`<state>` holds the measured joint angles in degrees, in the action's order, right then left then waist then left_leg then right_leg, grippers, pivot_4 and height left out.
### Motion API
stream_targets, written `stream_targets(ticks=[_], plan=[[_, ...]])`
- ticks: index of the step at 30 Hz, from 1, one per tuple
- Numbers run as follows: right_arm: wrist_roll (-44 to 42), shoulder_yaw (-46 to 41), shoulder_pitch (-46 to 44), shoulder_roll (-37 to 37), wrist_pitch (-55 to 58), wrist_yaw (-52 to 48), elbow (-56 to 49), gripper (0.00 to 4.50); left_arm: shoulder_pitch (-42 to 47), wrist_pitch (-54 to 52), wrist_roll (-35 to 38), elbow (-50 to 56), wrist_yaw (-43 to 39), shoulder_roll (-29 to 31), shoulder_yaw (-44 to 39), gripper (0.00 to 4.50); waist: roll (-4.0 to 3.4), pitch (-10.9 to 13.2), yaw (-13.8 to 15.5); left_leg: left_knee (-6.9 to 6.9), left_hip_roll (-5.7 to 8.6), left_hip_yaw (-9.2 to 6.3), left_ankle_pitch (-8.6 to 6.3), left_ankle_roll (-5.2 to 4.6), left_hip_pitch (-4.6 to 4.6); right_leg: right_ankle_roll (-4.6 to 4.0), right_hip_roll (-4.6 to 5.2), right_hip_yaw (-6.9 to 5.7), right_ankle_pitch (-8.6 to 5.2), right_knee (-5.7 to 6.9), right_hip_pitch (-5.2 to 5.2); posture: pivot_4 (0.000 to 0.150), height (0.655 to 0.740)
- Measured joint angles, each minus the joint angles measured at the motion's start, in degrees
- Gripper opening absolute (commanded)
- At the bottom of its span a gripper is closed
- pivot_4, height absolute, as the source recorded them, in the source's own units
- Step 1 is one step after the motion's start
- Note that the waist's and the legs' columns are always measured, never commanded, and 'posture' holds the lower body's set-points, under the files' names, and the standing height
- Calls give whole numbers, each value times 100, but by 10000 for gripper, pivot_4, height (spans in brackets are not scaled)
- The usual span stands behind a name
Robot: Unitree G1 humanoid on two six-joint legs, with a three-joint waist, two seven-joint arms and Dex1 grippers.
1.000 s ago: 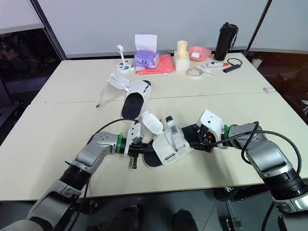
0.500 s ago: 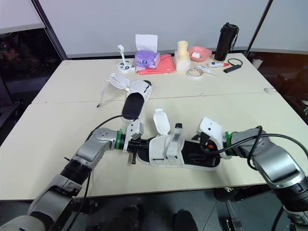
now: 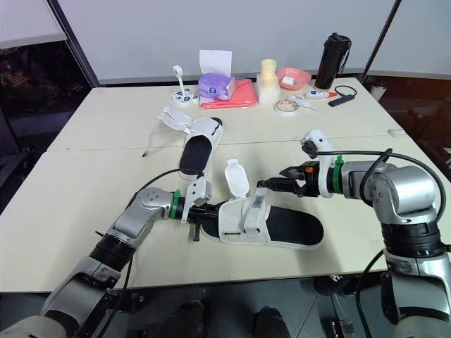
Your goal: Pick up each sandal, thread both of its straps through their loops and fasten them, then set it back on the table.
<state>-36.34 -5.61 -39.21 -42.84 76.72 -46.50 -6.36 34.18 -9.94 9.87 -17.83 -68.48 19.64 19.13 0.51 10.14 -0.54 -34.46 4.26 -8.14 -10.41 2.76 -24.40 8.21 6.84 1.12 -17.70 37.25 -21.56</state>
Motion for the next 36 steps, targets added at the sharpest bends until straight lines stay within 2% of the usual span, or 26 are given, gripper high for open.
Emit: stream_targets(ticks=[7,19,22,24,28,29,36], plan=[[-121,27,-76,228,508,300,72,39677,-1,262,-189,-23,-16,12,54,0,-1,-1,-7,0,4,1,0,0,1,2,-1,0,1,1,0,1500,7344],[-230,91,-114,812,686,601,248,39677,0,291,-204,-48,-15,6,53,0,-2,-1,-10,-2,8,0,1,-1,2,4,-1,0,2,8,0,1500,7344],[-233,91,-162,816,686,635,327,31800,-1,288,-204,-46,-13,5,52,0,-2,-1,-10,-3,9,0,0,-1,2,4,-1,0,2,8,0,1500,7344],[-240,91,-162,817,686,640,334,22940,-5,280,-204,-40,-12,7,51,0,-2,-2,-11,-3,9,0,0,-1,2,4,-1,0,2,9,0,1500,7344],[-278,90,-162,817,686,655,334,1537,-21,264,-205,-10,-3,8,48,0,-2,-2,-11,-3,9,0,0,-1,2,4,-1,0,2,9,0,1500,7344],[-293,87,-162,817,686,656,333,275,-23,263,-205,-5,-3,9,48,0,-2,-2,-12,-3,9,0,0,-1,2,4,-1,0,2,8,0,1500,7344],[-710,6,-174,656,722,439,-256,275,-32,259,-205,11,-15,20,48,0,-2,-1,-14,-1,8,0,0,-1,1,5,-1,0,2,8,-2,1500,7344]])
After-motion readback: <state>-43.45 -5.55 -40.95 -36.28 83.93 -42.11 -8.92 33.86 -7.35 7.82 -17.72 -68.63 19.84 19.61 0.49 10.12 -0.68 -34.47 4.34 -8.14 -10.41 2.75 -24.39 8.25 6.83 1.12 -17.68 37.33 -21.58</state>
